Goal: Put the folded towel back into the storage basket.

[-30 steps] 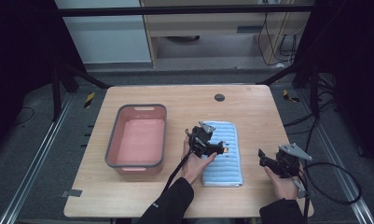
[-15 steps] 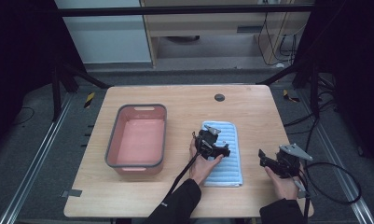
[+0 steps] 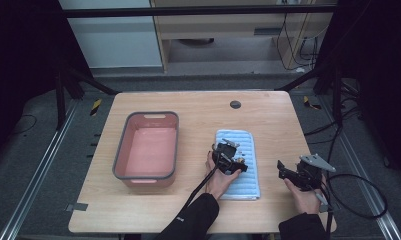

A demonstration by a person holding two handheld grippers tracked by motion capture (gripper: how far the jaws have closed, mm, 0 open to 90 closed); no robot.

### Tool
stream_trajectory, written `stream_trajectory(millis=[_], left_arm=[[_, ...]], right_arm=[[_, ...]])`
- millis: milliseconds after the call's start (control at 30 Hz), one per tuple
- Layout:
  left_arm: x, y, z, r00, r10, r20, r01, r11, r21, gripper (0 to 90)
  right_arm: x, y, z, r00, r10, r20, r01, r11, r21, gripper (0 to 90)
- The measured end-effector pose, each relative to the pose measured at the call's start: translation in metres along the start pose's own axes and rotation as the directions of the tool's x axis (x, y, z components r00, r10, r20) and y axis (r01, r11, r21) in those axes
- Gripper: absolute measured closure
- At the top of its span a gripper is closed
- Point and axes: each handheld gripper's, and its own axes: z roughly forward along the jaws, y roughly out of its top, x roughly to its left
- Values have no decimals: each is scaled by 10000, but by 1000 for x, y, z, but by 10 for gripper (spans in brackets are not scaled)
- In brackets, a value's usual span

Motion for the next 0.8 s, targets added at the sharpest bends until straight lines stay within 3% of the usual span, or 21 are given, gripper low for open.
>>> stream_trajectory(millis=[200,467,800], left_arm=[[-2,0,0,9996,-67,-257,69,10000,66,158],[3,1,-4,9986,-253,-466,258,9996,93,310],[7,3,-7,9984,-417,-388,421,9991,108,658]], right_arm=[[1,0,-1,10000,64,1,-64,9999,-80,159],[1,0,-1,10000,55,-28,-56,10000,-63,159],[1,1,-1,9999,117,-107,-118,9999,-18,160]])
